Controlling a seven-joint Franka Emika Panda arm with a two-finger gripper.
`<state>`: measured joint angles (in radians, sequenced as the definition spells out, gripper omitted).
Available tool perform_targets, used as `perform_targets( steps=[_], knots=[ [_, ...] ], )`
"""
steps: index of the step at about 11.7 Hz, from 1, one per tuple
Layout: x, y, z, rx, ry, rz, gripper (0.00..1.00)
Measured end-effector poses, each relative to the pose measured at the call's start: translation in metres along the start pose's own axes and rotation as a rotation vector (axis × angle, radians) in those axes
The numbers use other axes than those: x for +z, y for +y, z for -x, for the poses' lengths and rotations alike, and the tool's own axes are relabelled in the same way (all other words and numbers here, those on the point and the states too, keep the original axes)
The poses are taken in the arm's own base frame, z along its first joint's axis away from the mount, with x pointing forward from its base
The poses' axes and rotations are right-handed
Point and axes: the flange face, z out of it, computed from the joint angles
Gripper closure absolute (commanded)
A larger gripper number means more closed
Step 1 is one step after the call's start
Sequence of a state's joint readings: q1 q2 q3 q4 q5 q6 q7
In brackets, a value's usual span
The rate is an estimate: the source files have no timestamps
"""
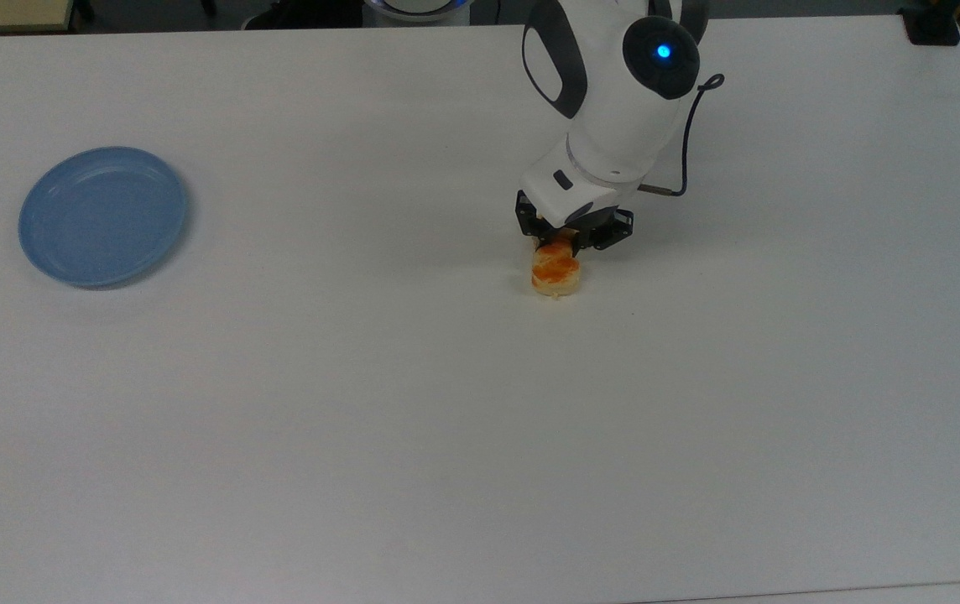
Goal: Put the bread on a plate
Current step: 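Lift the bread roll and carry it over the blue plate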
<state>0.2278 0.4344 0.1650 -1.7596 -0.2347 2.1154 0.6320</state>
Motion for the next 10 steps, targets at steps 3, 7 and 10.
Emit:
perform_targets(
  steps=[3, 7, 10],
  knots=[
    [-0.024, 0.061, -0.023, -0.037, 0.002, 0.021, 0.62],
    [-0.077, 0.174, -0.049, -0.091, 0.054, 0.023, 0.62],
    [-0.079, 0.265, -0.059, -0.129, 0.045, 0.035, 0.62]
  ],
)
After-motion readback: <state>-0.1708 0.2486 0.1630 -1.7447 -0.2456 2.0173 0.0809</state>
